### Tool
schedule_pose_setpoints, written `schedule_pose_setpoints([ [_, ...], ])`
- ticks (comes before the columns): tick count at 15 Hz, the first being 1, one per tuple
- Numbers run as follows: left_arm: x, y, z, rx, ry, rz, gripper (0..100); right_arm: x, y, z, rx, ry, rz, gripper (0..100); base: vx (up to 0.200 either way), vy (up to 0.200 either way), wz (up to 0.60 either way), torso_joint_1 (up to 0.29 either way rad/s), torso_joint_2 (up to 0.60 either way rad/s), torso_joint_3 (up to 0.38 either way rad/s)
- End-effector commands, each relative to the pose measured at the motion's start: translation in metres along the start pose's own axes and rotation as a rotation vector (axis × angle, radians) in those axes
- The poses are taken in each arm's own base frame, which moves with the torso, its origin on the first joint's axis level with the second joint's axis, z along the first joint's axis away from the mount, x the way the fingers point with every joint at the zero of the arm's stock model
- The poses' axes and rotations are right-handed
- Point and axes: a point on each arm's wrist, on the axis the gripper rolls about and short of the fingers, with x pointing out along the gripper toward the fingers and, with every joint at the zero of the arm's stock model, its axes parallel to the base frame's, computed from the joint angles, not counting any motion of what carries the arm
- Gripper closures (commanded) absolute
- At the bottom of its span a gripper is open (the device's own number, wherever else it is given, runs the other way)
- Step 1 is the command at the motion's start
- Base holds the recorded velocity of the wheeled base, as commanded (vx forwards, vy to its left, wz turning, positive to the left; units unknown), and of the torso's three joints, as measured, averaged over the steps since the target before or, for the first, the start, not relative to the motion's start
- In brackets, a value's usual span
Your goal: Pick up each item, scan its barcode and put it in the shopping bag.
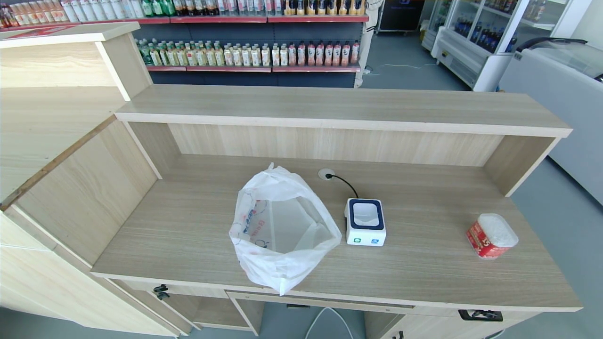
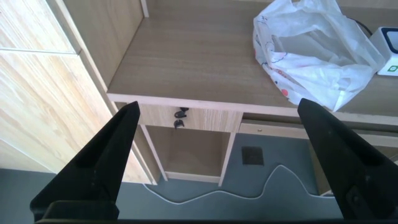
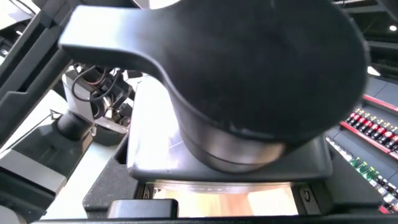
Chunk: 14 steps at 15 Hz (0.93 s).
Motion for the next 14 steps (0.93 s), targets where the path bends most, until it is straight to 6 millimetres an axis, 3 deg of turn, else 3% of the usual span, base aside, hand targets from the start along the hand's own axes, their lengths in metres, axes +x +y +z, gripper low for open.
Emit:
schedule_pose_setpoints([
  [1, 0.000, 0.000, 0.000, 0.000, 0.000, 0.001, 0, -0.007, 0.017, 0.023, -0.020, -0.007, -0.011, 100, 0.000, 0.000, 0.00, 0.000, 0.00, 0.000],
  [14, 0.000, 0.000, 0.000, 0.000, 0.000, 0.001, 0, -0.003, 0.006, 0.016, -0.021, 0.006, -0.015, 100, 0.000, 0.000, 0.00, 0.000, 0.00, 0.000],
])
